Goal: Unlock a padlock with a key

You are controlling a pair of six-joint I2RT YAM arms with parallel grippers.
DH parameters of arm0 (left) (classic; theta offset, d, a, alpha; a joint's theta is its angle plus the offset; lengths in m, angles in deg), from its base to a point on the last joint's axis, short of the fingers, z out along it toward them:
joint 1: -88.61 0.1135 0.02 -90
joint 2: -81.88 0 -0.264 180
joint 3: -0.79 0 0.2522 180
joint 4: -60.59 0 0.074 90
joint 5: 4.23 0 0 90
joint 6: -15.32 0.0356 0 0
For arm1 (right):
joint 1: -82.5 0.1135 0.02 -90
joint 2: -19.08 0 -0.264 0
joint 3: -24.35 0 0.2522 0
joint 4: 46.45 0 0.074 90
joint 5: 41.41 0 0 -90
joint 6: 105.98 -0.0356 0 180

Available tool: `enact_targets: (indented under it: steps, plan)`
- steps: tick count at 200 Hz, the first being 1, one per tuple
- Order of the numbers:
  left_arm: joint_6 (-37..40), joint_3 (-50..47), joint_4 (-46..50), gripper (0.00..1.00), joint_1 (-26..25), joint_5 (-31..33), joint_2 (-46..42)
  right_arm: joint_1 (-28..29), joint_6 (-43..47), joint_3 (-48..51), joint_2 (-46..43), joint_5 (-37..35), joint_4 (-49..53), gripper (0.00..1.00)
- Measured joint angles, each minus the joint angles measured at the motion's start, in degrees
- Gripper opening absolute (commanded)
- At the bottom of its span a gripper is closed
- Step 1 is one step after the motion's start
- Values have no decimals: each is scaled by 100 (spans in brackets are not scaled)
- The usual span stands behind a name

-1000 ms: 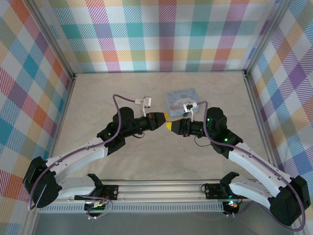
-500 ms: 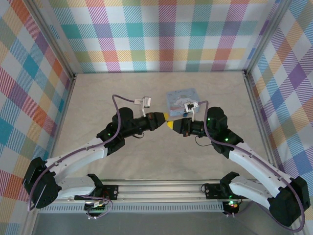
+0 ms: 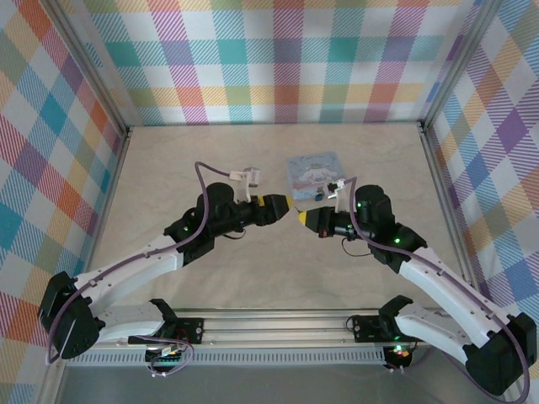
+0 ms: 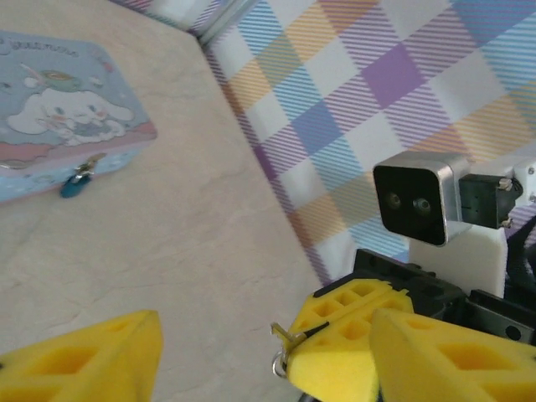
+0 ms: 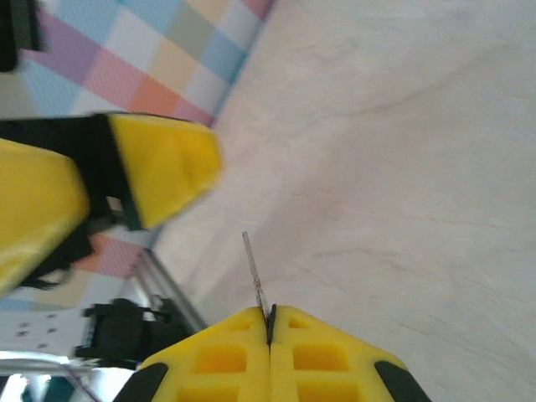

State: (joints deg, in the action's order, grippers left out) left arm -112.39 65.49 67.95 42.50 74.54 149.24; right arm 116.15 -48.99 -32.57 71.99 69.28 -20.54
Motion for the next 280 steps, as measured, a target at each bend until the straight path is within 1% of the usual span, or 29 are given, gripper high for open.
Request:
enact_targets:
  steps: [18,37,73,112,148,202,233,280]
  plan:
    - [332,474,415,77,0,201,254,0,240,-175,0,-564,710,1]
    - [752,1075,820,79,0,415,809,0,402,-315,0,-1259,1425,1]
    - [1513,2396,1606,81,0,732,2369,0,446,-372,0,-2461,2479,2]
    - [2129,3910,2409,83,0,859,4011,-31,435,-378,-28,-3176,3101,3]
    - [2566,5204,3010,83,0,898,5189,-31,420,-378,-192,-3421,3342,3]
    - [2922,6710,3786,83,0,964,6363,-63,369,-378,-258,-3460,3407,3]
    - [3025,7110,4087,83,0,1099,6701,-63,369,-378,-256,-3460,3407,3]
    - [3147,7237,4291,83,2,1250,6806,-87,372,-378,-195,-3456,3407,3]
